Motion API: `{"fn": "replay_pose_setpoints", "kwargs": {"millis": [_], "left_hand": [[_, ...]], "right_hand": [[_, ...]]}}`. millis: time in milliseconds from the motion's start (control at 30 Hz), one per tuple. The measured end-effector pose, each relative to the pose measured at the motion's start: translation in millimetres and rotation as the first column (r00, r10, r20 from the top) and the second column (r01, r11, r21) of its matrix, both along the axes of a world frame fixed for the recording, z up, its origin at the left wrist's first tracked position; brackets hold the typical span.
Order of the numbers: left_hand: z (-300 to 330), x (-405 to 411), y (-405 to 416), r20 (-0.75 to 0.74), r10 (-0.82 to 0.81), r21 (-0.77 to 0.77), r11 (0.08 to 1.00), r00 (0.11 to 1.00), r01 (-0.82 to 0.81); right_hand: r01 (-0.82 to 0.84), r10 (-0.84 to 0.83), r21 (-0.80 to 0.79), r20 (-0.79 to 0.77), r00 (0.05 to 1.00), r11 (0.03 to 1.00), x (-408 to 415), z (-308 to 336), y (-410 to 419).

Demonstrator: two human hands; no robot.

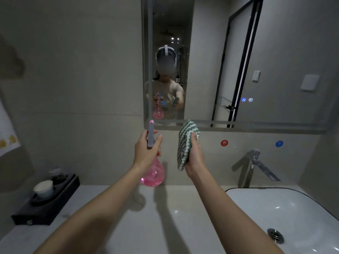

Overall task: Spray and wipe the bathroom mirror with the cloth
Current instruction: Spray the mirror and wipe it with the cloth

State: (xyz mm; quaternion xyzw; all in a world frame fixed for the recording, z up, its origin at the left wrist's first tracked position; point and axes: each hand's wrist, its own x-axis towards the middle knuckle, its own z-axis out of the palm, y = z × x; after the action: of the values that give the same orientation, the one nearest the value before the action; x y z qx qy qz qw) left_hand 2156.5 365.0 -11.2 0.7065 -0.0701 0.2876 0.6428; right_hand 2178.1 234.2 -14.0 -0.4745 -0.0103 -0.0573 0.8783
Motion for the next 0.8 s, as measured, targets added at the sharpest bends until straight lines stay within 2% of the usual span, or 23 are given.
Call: {"fn": "replay_pose_setpoints", "kwargs": {"millis": [467, 800], "left_hand": [[-2, 118, 37, -0.144, -0.090, -0.074, 0.994, 0.986, 0.080], [11, 143, 24, -0.183, -0.086, -0.053, 0.996, 0.979, 0.078]], "right_hand": [[0.149, -0.157, -0.095, -0.081, 0.984, 0.984, 101, 1, 38], [0.158, -0.161, -0.078, -0.037, 0.986, 0.984, 116, 19, 21]]}}
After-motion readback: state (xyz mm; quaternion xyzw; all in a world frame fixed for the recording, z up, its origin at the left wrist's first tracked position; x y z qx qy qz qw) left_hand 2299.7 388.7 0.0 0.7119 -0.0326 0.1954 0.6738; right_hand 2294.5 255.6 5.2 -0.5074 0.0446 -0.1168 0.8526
